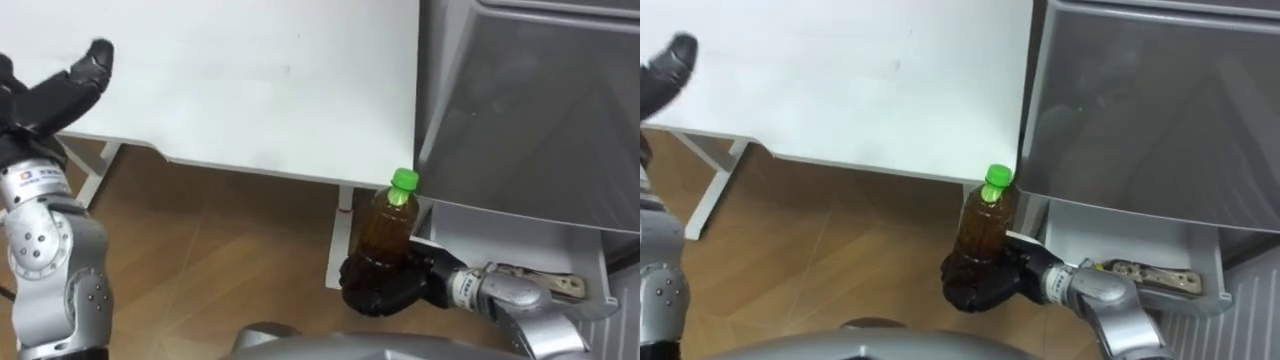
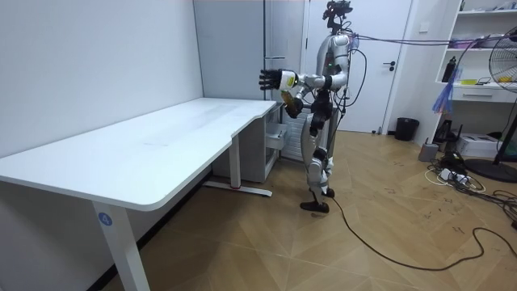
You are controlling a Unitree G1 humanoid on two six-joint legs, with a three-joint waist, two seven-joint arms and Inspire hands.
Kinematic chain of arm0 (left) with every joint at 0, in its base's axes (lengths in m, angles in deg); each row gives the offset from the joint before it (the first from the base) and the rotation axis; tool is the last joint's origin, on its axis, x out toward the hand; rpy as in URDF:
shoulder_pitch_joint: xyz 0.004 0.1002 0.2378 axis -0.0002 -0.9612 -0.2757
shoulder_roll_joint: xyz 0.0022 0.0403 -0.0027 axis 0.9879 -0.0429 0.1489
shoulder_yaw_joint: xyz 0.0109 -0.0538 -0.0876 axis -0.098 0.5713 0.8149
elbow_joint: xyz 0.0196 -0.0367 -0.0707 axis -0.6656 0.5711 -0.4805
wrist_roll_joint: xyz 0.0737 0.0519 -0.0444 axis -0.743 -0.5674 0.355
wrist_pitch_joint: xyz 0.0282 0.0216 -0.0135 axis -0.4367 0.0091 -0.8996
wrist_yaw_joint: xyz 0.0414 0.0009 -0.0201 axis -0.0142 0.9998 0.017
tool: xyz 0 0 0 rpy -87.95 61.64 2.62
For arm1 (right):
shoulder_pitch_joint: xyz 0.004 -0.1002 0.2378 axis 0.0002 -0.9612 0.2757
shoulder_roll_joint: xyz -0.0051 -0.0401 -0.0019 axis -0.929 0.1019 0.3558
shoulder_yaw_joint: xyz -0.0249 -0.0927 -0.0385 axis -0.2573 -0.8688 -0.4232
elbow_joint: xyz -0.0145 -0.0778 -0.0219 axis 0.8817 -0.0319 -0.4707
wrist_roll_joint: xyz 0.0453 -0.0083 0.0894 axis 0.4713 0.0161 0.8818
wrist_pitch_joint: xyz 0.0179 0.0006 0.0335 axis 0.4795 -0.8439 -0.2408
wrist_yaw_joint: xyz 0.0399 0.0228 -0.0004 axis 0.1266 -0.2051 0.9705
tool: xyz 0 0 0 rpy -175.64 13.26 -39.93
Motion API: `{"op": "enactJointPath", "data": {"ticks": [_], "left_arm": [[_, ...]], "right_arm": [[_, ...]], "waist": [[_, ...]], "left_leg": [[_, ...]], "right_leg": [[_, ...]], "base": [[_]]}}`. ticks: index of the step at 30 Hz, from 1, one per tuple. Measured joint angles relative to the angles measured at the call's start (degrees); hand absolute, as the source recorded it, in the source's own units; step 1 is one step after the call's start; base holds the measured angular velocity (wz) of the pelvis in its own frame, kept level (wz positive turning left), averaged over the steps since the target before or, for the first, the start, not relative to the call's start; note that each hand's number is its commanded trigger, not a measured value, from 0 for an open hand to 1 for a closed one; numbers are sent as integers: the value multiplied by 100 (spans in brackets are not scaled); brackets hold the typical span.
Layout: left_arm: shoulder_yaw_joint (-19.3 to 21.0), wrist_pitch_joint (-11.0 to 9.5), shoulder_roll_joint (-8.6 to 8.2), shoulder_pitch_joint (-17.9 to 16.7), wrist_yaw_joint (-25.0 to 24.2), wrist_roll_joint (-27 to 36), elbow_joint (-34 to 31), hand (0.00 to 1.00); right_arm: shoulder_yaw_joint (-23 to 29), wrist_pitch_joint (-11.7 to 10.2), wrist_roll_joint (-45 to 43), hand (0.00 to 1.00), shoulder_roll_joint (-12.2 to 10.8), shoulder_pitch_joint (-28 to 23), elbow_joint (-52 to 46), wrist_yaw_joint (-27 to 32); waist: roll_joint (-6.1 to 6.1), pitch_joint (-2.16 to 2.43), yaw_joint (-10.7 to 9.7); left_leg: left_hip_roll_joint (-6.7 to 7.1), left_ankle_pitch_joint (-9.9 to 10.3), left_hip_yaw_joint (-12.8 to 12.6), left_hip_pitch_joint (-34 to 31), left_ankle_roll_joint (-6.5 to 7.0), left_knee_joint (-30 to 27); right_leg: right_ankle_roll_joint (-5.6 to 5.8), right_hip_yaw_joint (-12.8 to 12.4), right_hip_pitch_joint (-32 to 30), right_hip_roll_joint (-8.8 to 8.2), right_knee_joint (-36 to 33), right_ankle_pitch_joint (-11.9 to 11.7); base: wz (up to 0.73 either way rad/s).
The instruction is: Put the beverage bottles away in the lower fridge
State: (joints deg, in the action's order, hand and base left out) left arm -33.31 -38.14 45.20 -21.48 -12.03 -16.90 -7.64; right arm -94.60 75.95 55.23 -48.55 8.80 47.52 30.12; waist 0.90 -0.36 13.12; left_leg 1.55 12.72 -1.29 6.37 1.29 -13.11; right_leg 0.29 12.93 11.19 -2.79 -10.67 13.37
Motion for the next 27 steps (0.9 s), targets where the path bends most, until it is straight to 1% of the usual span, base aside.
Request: {"op": "enactJointPath", "data": {"ticks": [1, 3, 4, 6, 7, 8, 9, 10, 11, 12, 13, 14, 15, 17, 19, 20, 23, 25, 27], "left_arm": [[0, 3, 1, -21, 59, 20, 132, 0], [-60, 6, 4, -61, 234, 60, 893, 0], [-84, 14, 3, -88, 249, 62, 1070, 0], [-129, 133, -1, -182, 319, 62, 1589, 0], [-135, 159, -2, -198, 331, 61, 1686, 0], [-166, 165, 0, -212, 332, 58, 1958, 0], [-257, 166, 14, -232, 329, 54, 2287, 0], [-305, 175, 15, -243, 320, 55, 2476, 0], [-418, 246, 15, -298, 304, 58, 2742, 0], [-573, 321, 15, -366, 278, 74, 2941, 0], [-654, 342, 16, -371, 257, 109, 3069, 0], [-791, 366, 15, -373, 177, 115, 3359, 0], [-851, 386, 15, -376, 142, 115, 3498, 0], [-1031, 490, 15, -400, 26, 123, 3993, 0], [-1211, 543, 16, -401, -57, 246, 4276, 0], [-1309, 607, 14, -403, -118, 299, 4435, 0], [-1365, 727, 13, -397, -349, 303, 4964, 0], [-1354, 758, 14, -398, -442, 335, 5263, 0], [-1352, 861, 16, -398, -520, 341, 5600, 0]], "right_arm": [[-12, 0, 1, 100, -3, 1, -1, 41], [-150, 2, 3, 100, 32, 30, 0, 223], [-171, 2, 3, 100, 32, 30, 0, 245], [-182, 43, 3, 100, -19, 30, 0, 245], [-190, 54, 3, 100, -19, 33, 0, 242], [-192, 87, 23, 100, -3, 37, 0, 245], [-180, 114, 33, 100, 18, 75, 0, 253], [-179, 126, 33, 100, 27, 105, 0, 259], [-183, 136, 34, 100, 24, 142, 0, 301], [-188, 159, 55, 100, 17, 154, -3, 337], [-199, 182, 87, 100, 24, 155, -4, 356], [-223, 235, 153, 100, 30, 168, -3, 368], [-229, 245, 195, 100, 28, 168, -3, 368], [-250, 248, 398, 100, 39, 168, -3, 398], [-303, 248, 584, 100, 82, 172, -2, 472], [-378, 248, 704, 100, 130, 182, 10, 506], [-423, 249, 747, 100, 153, 189, 38, 516], [-431, 252, 745, 100, 161, 190, 39, 602], [-440, 312, 743, 100, 172, 193, 38, 691]], "waist": [[-4, 0, 18], [-12, 1, 28], [-27, 0, 28], [-95, -5, 22], [-118, -5, 25], [-156, 7, 21], [-156, 7, 12], [-153, 5, 7], [-151, 3, 2], [-154, 4, -20], [-155, 4, -18], [-151, 5, -14], [-150, 5, -10], [-149, 2, -28], [-147, 2, -32], [-147, -1, -38], [-158, -5, -40], [-169, -7, -41], [-179, -11, -54]], "left_leg": [[2, 0, -7, -1, 0, 3], [3, 0, -26, 19, 1, 39], [3, 0, -29, 22, 1, 43], [0, 0, -8, 8, 1, 47], [-1, 1, -8, 10, 0, 48], [2, 1, -8, 12, 1, 47], [5, 2, -11, 15, 3, 43], [6, 3, -17, 12, 3, 43], [6, 4, -25, 0, 5, 42], [6, 4, -23, -9, 6, 42], [6, 4, -21, -10, 6, 44], [6, 4, -18, -14, 6, 49], [3, 4, -18, -10, 6, 52], [-3, 3, -12, -30, 4, 44], [1, 4, 4, -81, 4, 47], [2, 4, 3, -89, 4, 49], [4, 4, -13, -66, 4, 68], [5, 3, -53, -67, 5, 80], [5, 3, -77, -72, 5, 46]], "right_leg": [[0, 0, -6, -3, -3, 0], [1, -25, -18, -8, -8, 0], [1, -26, -19, -8, -8, 1], [2, -12, -30, -2, 5, 1], [2, -9, -27, -1, 5, 1], [2, 2, -17, -5, 7, 1], [2, -1, -13, -8, 2, 1], [2, -2, -20, -11, 4, 1], [8, 3, -30, -12, 6, -3], [9, 5, -30, -12, 6, -4], [9, 5, -27, -12, 5, -4], [9, 8, -21, -11, 4, -4], [9, 7, -15, -7, 5, -4], [9, 24, -19, -3, 4, -4], [9, 38, -33, -6, 5, -4], [8, 34, -34, -7, 5, -5], [8, 17, -31, -7, 8, -4], [8, 0, -29, -6, 8, -5], [10, 2, -31, -11, 8, -6]], "base": [[-4], [-6], [-4], [0], [3], [0], [0], [-4], [-4], [0], [0], [0], [0], [2], [5], [0], [-1], [-4], [0]]}}
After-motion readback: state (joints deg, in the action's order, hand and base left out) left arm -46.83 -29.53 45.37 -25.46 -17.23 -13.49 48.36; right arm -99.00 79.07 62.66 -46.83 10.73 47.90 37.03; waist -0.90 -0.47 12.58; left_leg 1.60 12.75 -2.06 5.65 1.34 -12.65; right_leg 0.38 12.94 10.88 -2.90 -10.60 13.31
